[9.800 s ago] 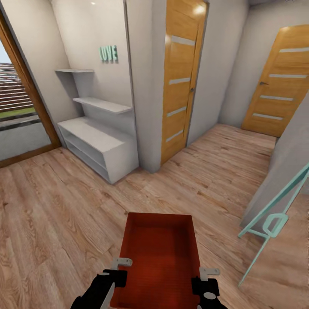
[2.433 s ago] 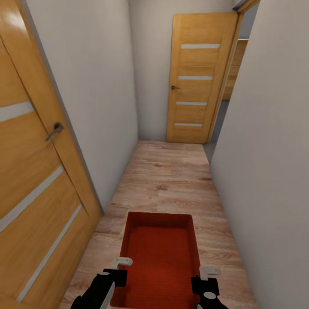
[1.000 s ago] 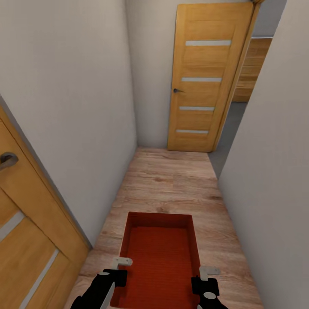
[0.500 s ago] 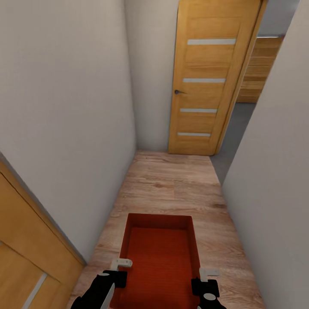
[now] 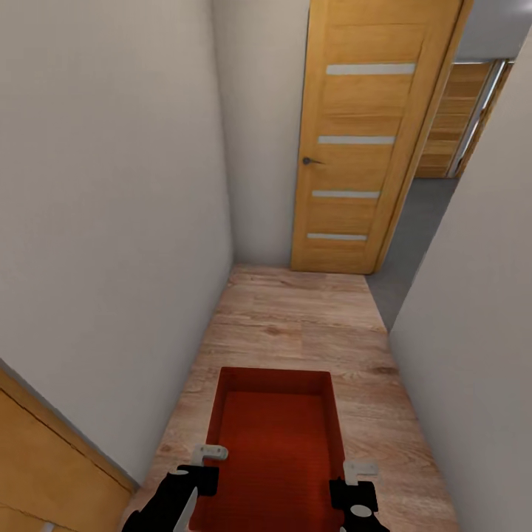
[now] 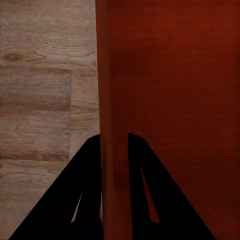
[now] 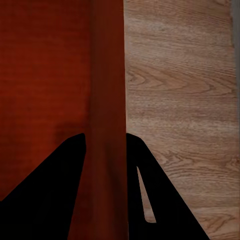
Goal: Move the two storage containers from the living room to the garage. In the garage, place one container on the floor and stack the other container on top of it (either order is fine).
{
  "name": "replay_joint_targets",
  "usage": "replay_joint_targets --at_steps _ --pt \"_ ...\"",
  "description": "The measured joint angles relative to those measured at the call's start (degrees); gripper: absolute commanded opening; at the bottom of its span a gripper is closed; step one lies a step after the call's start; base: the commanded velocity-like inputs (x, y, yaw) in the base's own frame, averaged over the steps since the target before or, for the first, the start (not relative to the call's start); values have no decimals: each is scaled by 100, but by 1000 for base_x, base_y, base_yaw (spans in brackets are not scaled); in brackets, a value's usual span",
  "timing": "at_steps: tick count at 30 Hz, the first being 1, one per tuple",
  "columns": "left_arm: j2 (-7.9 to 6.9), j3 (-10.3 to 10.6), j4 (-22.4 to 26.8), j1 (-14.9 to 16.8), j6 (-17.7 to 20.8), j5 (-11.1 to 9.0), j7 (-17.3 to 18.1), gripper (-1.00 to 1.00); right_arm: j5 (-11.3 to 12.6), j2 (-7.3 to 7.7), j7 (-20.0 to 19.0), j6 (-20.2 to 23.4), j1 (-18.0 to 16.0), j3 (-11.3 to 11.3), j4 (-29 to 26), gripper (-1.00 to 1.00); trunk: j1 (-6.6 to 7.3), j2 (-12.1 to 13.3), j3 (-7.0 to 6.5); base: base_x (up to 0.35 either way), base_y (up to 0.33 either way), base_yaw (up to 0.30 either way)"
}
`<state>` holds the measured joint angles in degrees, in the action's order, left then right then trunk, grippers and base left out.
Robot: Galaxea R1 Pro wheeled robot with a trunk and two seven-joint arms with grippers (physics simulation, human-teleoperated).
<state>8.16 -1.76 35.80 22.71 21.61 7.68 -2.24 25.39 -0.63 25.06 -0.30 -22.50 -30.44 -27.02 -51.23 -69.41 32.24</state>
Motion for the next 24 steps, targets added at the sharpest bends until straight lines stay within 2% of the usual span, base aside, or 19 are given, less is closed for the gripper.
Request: replay_joint_targets --at_steps 24 --pt "-3 12 53 0 -1 -11 3 -100 4 16 -14 -10 -11 -3 -40 -100 0 0 0 322 0 0"
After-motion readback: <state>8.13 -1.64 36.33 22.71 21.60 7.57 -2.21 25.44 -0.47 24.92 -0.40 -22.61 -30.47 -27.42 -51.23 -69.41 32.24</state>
